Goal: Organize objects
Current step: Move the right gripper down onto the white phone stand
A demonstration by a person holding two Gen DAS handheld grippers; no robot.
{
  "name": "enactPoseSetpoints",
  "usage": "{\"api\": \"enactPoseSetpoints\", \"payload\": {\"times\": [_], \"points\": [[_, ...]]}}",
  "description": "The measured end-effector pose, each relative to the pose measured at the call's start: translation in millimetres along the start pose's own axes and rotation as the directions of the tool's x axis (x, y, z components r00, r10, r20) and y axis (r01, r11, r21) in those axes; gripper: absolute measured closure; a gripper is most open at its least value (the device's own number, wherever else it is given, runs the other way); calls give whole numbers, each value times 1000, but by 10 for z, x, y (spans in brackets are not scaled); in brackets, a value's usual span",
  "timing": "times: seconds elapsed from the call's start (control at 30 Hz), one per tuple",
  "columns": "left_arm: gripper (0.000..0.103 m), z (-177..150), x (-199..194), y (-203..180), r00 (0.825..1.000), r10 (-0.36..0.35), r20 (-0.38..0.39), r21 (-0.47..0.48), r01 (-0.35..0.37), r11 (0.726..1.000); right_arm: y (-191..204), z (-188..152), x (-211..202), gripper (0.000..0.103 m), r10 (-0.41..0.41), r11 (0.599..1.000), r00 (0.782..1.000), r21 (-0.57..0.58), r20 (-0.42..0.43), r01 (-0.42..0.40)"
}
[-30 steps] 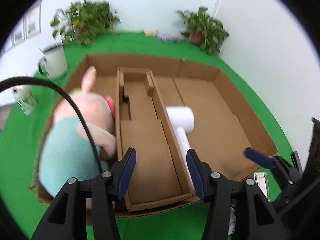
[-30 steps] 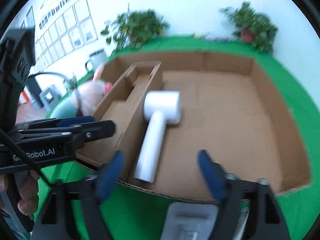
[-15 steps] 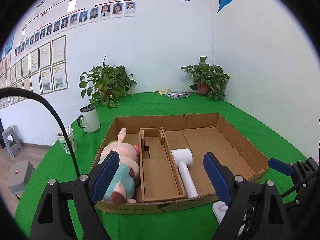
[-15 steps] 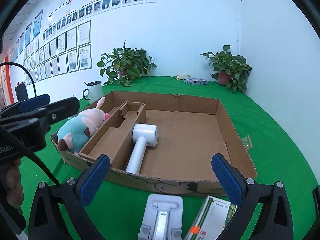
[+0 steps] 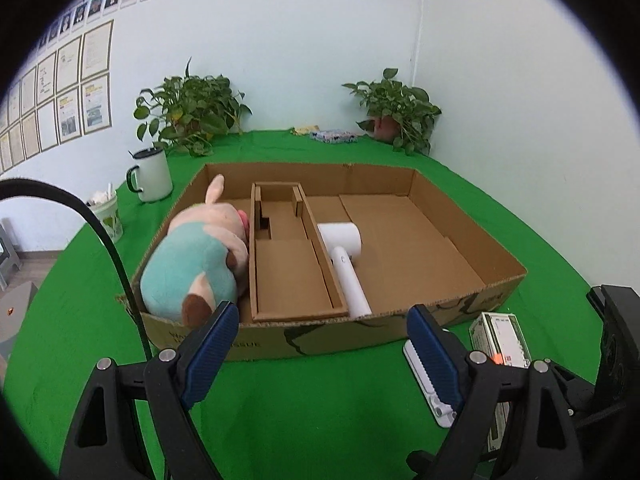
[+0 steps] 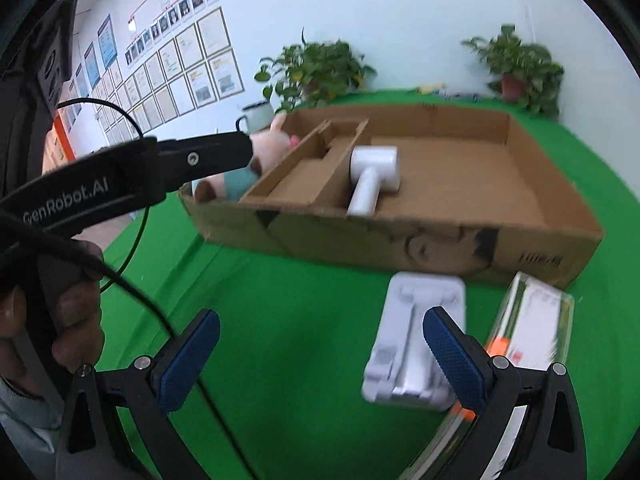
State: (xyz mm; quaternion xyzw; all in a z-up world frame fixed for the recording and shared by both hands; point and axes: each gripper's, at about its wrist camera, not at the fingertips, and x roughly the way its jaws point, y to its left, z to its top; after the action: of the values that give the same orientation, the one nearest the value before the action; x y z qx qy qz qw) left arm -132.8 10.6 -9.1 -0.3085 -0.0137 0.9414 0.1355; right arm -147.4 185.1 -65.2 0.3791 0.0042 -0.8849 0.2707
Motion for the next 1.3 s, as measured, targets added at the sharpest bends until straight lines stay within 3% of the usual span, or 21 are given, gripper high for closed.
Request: {"api": "enactPoseSetpoints", "payload": {"times": [0.2, 0.37, 0.6, 0.7, 0.8, 0.87, 1.0, 1.13, 1.2, 1.23, 1.3], "points": [[17, -197, 166, 6, 994, -67, -82, -28, 65, 997, -292, -166, -25, 1, -111, 994, 993, 13, -39, 112], [17, -270, 303, 1, 982, -130, -134, -62, 123, 991, -580, -240, -130, 1, -248, 969, 967, 8, -62, 249], [17, -314, 407, 60, 969, -181, -167, -110, 164, 980, -367, -210, -24, 1, -149, 989, 985, -28, -83, 147], [17, -323, 419, 103, 967, -183, -179, -124, 162, 979, -344, -164, 136, 1, -188, 982, 976, -14, -112, 187], [17, -335, 415, 132, 965, -187, -184, -131, 165, 978, -398, -167, 282, 15, -225, 973, 960, 7, -168, 230], [17, -342, 415, 146, 965, -187, -185, -138, 163, 977, -373, -200, 318, 33, -247, 969, 951, -29, -185, 246], [17, -355, 438, 174, 957, -218, -194, -166, 187, 968, -280, -274, 296, 35, -216, 976, 960, -51, -179, 210], [18, -392, 473, 215, 926, -308, -217, -225, 260, 939, -124, -438, 189, 35, -185, 982, 965, -84, -185, 172], [18, -440, 504, 216, 887, -395, -239, -275, 329, 904, -58, -524, 101, 34, -149, 987, 971, -86, -189, 135], [18, -469, 533, 207, 857, -447, -255, -304, 368, 879, -33, -578, 36, 33, -119, 991, 975, -78, -189, 106], [18, -519, 583, 162, 809, -518, -277, -342, 421, 840, -3, -637, -27, 18, -91, 994, 978, -71, -188, 79]]}}
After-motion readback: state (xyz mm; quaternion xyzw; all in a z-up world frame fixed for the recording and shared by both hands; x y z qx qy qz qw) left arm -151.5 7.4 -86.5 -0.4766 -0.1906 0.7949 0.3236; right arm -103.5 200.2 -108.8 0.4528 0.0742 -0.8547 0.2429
